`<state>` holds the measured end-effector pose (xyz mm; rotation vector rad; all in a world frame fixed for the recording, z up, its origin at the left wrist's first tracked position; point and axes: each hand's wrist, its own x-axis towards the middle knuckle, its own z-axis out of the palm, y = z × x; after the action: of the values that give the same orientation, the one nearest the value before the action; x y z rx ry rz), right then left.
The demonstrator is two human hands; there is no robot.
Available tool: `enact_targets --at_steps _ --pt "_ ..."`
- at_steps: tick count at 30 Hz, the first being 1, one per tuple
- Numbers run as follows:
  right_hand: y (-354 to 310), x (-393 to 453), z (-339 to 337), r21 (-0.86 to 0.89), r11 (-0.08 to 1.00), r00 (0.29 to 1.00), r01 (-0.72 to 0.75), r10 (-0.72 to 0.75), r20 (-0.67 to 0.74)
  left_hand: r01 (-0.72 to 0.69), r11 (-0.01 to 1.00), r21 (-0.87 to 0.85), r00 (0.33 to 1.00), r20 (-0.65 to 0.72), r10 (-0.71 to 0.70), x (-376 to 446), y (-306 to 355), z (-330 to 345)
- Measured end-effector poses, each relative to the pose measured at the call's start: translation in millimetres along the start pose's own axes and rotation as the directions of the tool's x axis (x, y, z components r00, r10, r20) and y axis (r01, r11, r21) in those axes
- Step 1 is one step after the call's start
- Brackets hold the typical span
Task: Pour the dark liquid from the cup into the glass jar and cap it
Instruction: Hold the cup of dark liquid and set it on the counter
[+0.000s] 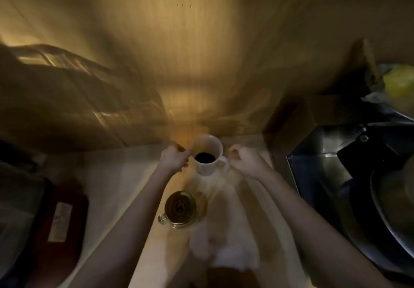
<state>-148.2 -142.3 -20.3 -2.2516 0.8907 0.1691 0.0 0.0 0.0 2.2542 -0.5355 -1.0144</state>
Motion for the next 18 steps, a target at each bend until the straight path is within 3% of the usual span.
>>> enact_targets --at_steps 4,11,18 --pt "0 5 20 0.070 0.997 0.999 -0.034 0.032 0.040 0.013 0.996 -0.086 0.998 -0.052 -0.017 4 -1 9" --pt "4 9 37 0.056 0.998 0.998 0.043 -0.040 -0.048 0.074 0.952 -0.298 0.991 -0.082 -0.102 6 -6 20" --pt "7 -17 26 0.129 0.990 0.994 0.055 -0.042 -0.098 0.040 0.952 -0.303 0.982 -0.164 -0.093 -10 1 25"
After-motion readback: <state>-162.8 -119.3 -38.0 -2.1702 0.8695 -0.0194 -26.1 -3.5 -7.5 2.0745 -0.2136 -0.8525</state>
